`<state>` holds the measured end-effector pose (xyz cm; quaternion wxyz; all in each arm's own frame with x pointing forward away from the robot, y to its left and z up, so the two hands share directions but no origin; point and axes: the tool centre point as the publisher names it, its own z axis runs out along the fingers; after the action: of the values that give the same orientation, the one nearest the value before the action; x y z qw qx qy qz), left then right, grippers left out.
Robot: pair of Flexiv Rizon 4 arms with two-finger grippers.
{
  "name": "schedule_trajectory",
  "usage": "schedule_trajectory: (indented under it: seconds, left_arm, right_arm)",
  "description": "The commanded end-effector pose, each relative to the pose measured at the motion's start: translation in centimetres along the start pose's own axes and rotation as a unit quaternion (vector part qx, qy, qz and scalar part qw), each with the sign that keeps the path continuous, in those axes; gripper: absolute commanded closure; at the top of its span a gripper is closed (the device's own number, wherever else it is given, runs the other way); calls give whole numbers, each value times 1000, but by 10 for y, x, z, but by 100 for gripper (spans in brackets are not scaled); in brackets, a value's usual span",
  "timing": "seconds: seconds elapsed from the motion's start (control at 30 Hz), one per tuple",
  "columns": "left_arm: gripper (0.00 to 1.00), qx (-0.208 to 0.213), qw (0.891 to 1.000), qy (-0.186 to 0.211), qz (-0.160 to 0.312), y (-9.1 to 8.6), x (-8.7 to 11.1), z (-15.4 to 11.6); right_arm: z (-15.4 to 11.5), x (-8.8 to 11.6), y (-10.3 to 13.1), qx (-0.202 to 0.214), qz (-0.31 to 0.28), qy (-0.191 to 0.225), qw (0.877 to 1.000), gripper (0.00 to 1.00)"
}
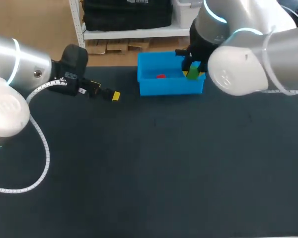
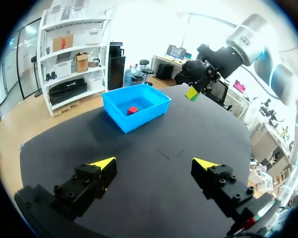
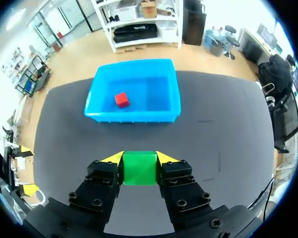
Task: Use the left arm to pick the red cube and place it into the blue plastic box first, then use the right arm to grasp the green cube and put it into the same blue plastic box after the first action is fully finished.
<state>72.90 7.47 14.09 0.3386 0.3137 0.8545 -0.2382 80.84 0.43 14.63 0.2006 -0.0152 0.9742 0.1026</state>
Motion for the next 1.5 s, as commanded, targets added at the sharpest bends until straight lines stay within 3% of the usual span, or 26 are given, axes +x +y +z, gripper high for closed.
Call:
schedule_trajectory:
  seconds: [0.03,0.13,0.27,0.8,1.5]
  left_arm:
    - [0,2,1000,-4,1,1,2,0]
    - [0,2,1000,-4,1,1,2,0]
    - [0,2,1000,-4,1,1,2,0]
    - [0,2,1000,-4,1,1,2,0]
    - [0,2,1000,-4,1,1,2,0]
  right_arm:
    - [-7,9,-7,-19,-4,-54,998,100]
    - [-11,6,-7,-29,-4,-88,996,100]
    - [-12,4,-7,-31,-5,-102,994,100]
    - [2,-4,-4,-32,-11,-97,995,100]
    - [56,-80,-3,-22,-10,-96,995,100]
